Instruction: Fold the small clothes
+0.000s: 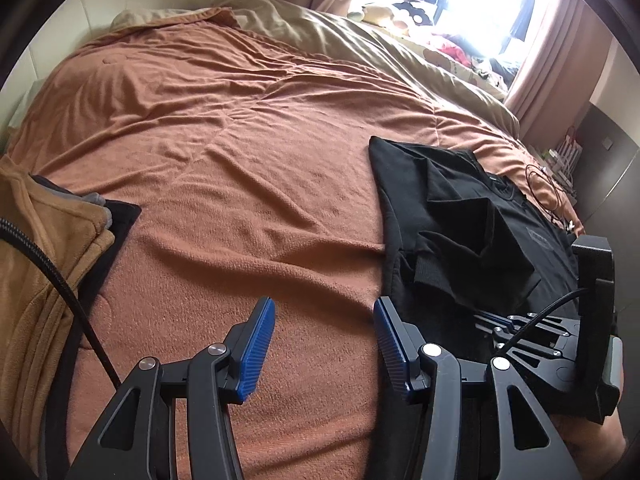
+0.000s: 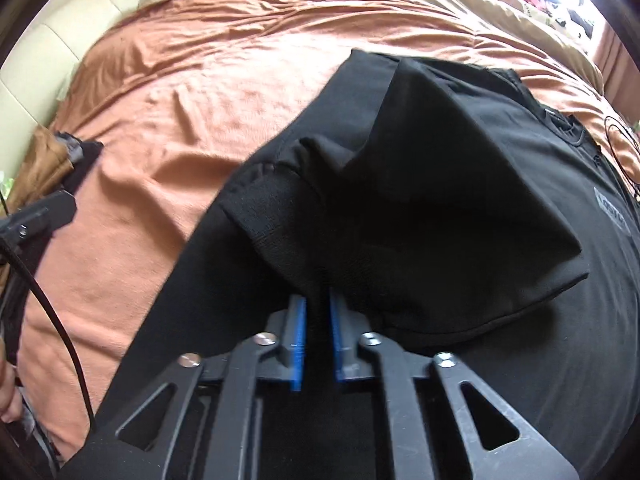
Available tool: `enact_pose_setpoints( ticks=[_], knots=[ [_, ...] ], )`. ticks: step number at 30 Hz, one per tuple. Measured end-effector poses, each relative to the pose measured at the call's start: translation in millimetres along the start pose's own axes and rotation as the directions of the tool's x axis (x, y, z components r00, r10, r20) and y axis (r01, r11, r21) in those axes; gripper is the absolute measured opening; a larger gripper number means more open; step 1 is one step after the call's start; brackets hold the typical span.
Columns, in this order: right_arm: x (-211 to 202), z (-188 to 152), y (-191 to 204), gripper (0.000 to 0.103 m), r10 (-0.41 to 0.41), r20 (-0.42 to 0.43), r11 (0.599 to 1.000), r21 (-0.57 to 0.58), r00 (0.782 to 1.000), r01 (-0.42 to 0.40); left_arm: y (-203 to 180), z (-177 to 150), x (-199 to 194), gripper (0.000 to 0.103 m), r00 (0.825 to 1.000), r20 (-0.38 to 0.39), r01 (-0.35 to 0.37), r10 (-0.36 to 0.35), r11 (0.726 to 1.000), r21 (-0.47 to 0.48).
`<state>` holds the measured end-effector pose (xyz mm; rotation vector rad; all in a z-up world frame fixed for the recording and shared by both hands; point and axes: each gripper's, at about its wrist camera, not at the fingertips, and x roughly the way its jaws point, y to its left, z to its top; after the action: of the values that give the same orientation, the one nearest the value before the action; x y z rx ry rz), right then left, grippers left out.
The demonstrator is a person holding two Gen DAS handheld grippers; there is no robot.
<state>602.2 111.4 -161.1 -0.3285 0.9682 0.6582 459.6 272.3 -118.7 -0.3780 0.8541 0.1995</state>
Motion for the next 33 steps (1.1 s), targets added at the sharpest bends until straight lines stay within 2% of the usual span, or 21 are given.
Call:
enact_pose_setpoints(
  ticks=[6, 15, 24, 33],
  knots=[
    [-35, 7, -20, 0.003, 0.006, 0.084, 0.999, 0.036, 0.996, -0.009, -12, 5, -3, 0.054, 1.0, 0.009, 0.004, -0.004, 1.0, 0.024],
    [-82, 5, -69, 0.002, -0.039, 0.172, 0.991, 0.13, 0.984, 0.017, -40, 14, 5, 0.054, 1.0, 0.003, 0.014, -0.014, 0.998, 0.068],
    [-119, -2, -114, 0.002, -0.126, 0.217, 0.972, 0.225, 0.968, 0.075, -69, 25, 23, 0.054, 1.0, -0.019, 0.015, -0.013, 0.992, 0.127],
    [-135, -15, -151, 0.002, -0.222, 0.229, 0.938, 0.317, 0.948, 0.144, -95, 30, 54, 0.054, 0.998, -0.06, -0.017, 0.03, 0.978, 0.209]
  ],
)
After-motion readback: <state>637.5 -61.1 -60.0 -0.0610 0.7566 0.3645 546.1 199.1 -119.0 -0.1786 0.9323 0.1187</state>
